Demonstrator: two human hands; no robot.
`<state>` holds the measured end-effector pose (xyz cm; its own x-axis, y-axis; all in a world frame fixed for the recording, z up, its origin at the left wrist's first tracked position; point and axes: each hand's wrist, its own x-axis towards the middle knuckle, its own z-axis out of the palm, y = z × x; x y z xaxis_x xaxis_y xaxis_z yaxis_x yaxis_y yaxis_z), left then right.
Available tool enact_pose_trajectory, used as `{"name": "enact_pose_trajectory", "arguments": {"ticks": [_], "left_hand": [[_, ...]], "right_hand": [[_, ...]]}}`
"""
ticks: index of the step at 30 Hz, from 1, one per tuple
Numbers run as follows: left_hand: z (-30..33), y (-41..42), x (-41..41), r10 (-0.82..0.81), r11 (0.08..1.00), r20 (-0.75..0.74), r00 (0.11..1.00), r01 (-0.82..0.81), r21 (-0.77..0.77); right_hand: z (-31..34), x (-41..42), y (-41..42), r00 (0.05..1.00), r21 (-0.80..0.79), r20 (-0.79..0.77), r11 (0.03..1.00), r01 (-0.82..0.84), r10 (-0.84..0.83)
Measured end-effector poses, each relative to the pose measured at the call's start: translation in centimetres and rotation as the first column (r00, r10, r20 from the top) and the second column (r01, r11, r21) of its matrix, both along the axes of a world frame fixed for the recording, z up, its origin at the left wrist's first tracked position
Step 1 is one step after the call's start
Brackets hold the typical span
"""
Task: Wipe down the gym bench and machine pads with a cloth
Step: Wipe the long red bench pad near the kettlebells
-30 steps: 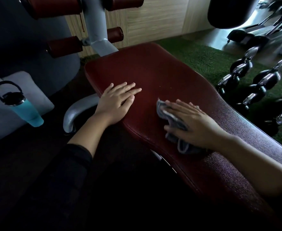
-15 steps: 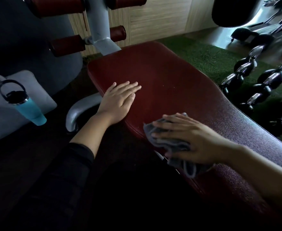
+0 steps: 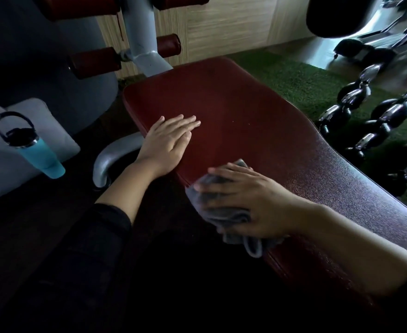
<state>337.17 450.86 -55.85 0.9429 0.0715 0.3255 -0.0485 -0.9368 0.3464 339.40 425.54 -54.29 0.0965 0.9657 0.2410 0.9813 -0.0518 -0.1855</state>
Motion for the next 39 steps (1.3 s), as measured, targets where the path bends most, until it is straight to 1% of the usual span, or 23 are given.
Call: {"name": "enact_pose_trajectory", "arguments": {"ticks": [2,4,7,9,11,14,15,16,18,21,23,25,27,29,31,33,36,39], "left_hand": [[0.0,0.0,0.0,-0.001,1.0,-0.002,1.0,0.001,-0.002],[0.0,-0.1,-0.1,0.003,1.0,0.004,1.0,-0.003,0.002],[0.1,-0.1,-0.1,0.01,1.0,0.006,1.0,-0.01,-0.002],[0.2,-0.1,-0.1,0.004,1.0,-0.008,1.0,-0.004,-0.007],[0.4,0.0,0.0,-0.01,1.0,-0.022,1.0,0.01,-0.007],[0.3,0.1,0.1,0.005,1.0,-0.024,1.0,-0.005,0.006],[0.3,0.1,0.1,0.01,1.0,-0.028,1.0,-0.009,0.007],[0.3,0.1,0.1,0.007,1.0,-0.037,0.999,-0.007,0.009],[0.4,0.1,0.1,0.003,1.0,-0.068,0.998,-0.001,0.023],[0.9,-0.1,0.2,0.034,0.999,-0.087,0.996,-0.03,0.044],[1.4,-0.7,0.4,0.083,0.993,-0.072,0.994,-0.077,0.09],[1.9,-1.5,1.1,0.142,0.982,-0.084,0.986,-0.13,0.134],[2.4,-2.6,2.1,0.172,0.975,-0.11,0.979,-0.154,0.161],[2.9,-3.4,3.5,0.179,0.972,-0.142,0.974,-0.153,0.178],[3.3,-3.7,5.1,0.189,0.971,-0.192,0.963,-0.155,0.182],[3.5,-3.6,6.6,0.198,0.971,-0.237,0.951,-0.157,0.181],[3.6,-3.2,8.5,0.217,0.967,-0.297,0.93,-0.163,0.198],[3.3,-3.0,9.2,0.233,0.958,-0.32,0.919,-0.159,0.239]], "right_hand": [[0.3,1.3,-2.4,0.995,0.006,-0.091,0.999,-0.032,0.033],[0.7,3.2,-3.5,0.988,-0.011,-0.155,1.0,0.02,-0.021],[1.0,4.9,-1.7,0.972,-0.012,-0.164,0.986,0.167,-0.167],[1.1,4.7,1.0,0.966,-0.002,-0.142,0.976,0.219,-0.217],[1.0,3.1,3.3,0.982,0.018,-0.088,0.985,0.169,-0.167],[0.3,0.1,3.9,0.997,-0.007,0.058,0.999,-0.051,0.051],[0.2,-0.4,3.4,0.991,-0.038,0.071,0.993,-0.114,0.116],[0.2,-0.5,2.6,0.987,-0.062,0.043,0.987,-0.151,0.153],[0.5,0.3,1.1,0.985,-0.052,-0.073,0.986,-0.158,0.154],[0.6,2.9,-1.0,0.976,0.03,-0.215,0.999,-0.041,0.047],[0.6,5.0,-1.6,0.967,0.08,-0.239,0.991,0.107,-0.085],[0.7,7.4,-1.3,0.94,0.108,-0.221,0.951,0.288,-0.26],[1.3,9.5,-0.1,0.881,0.116,-0.211,0.884,0.453,-0.424],[1.9,11.4,1.7,0.824,0.105,-0.191,0.823,0.558,-0.534],[2.4,12.7,3.3,0.795,0.117,-0.113,0.787,0.606,-0.596],[2.8,13.3,4.4,0.778,0.107,-0.054,0.771,0.627,-0.625],[2.7,13.1,5.1,0.751,0.004,-0.047,0.751,0.66,-0.659],[2.1,12.1,5.0,0.742,-0.085,-0.01,0.74,0.667,-0.67]]}}
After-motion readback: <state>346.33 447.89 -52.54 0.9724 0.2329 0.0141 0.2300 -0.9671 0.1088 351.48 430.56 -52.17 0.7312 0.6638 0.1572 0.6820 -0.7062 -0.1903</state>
